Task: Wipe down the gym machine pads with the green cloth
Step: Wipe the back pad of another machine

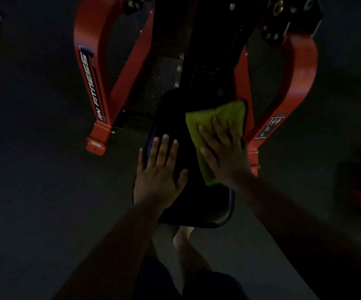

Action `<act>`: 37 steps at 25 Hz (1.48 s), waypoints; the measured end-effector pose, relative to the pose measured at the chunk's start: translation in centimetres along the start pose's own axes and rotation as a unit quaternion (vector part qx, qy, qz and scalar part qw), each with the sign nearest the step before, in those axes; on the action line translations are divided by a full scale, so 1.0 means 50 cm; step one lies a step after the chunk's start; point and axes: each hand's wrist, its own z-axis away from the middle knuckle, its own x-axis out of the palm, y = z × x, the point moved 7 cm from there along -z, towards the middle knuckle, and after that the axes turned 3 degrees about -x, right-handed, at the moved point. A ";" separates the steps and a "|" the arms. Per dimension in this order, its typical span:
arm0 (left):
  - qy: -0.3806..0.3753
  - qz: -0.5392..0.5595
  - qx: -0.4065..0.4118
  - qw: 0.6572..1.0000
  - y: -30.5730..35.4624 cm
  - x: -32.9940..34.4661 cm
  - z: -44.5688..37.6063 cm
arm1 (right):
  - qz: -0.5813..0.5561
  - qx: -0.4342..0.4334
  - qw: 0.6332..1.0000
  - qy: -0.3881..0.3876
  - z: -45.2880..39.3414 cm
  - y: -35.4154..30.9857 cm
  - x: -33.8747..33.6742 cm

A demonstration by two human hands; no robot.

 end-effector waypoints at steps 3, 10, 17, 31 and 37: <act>0.001 0.006 -0.002 1.000 -0.002 0.001 0.000 | 0.019 -0.028 0.998 -0.045 0.079 0.011 0.019; -0.019 0.035 -0.007 0.999 -0.008 0.002 0.000 | -0.011 0.081 0.997 -0.016 -0.152 0.014 -0.010; 0.022 0.109 -0.035 0.993 -0.053 -0.014 0.085 | 0.015 0.068 0.995 -0.069 0.138 -0.048 0.040; 0.012 0.148 -0.043 0.988 -0.079 0.012 0.115 | 0.112 -0.119 0.986 -0.027 -0.083 -0.062 -0.005; 0.008 0.144 -0.036 0.989 -0.082 0.019 0.116 | 0.053 0.136 0.989 -0.035 -0.133 -0.074 0.015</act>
